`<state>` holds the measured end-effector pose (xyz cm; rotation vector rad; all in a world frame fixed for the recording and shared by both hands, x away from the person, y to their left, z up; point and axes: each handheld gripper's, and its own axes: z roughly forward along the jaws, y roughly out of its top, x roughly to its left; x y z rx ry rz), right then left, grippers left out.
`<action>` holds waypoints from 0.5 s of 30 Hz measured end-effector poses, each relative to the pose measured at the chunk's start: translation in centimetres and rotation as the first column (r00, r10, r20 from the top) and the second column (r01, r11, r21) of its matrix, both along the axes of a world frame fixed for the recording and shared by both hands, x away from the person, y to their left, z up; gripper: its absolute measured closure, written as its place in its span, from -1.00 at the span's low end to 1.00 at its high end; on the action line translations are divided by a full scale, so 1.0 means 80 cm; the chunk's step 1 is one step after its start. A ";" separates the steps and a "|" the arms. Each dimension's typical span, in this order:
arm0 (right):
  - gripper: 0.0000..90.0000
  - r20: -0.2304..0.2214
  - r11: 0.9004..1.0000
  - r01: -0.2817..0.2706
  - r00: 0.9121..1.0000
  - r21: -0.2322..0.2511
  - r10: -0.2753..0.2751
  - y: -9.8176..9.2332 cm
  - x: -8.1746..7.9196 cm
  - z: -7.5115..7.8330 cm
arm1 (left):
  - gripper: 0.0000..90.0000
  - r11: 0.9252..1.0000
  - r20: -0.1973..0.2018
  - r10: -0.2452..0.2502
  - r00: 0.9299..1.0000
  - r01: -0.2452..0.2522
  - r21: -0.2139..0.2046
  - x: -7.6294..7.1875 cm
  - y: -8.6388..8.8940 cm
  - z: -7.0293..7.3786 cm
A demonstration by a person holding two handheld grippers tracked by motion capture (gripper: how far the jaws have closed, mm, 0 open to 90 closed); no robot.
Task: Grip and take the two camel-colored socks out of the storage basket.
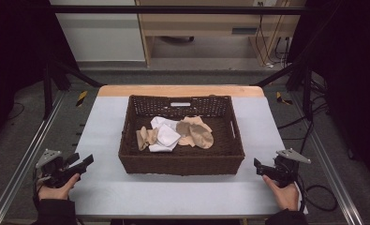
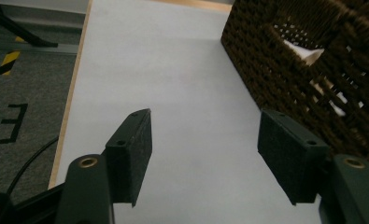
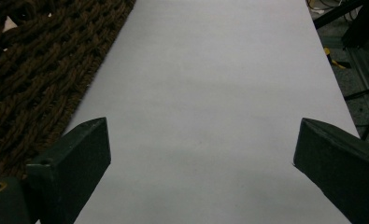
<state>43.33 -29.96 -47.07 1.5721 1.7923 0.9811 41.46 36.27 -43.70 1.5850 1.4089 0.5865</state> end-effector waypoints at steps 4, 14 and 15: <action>-0.90 -0.010 1.000 -0.001 1.000 -0.024 0.001 0.002 -0.001 -0.001 | -0.13 1.000 0.020 -0.003 1.000 0.004 -0.024 -0.002 -0.003 0.010; -0.91 0.000 1.000 -0.007 1.000 -0.015 0.007 0.002 -0.001 -0.001 | -0.12 0.998 0.085 -0.045 0.995 0.049 -0.049 -0.004 -0.016 0.037; -0.91 -0.002 1.000 -0.007 1.000 -0.017 0.007 0.002 -0.001 -0.001 | -0.13 0.997 0.100 -0.049 0.994 0.055 -0.057 -0.004 -0.018 0.041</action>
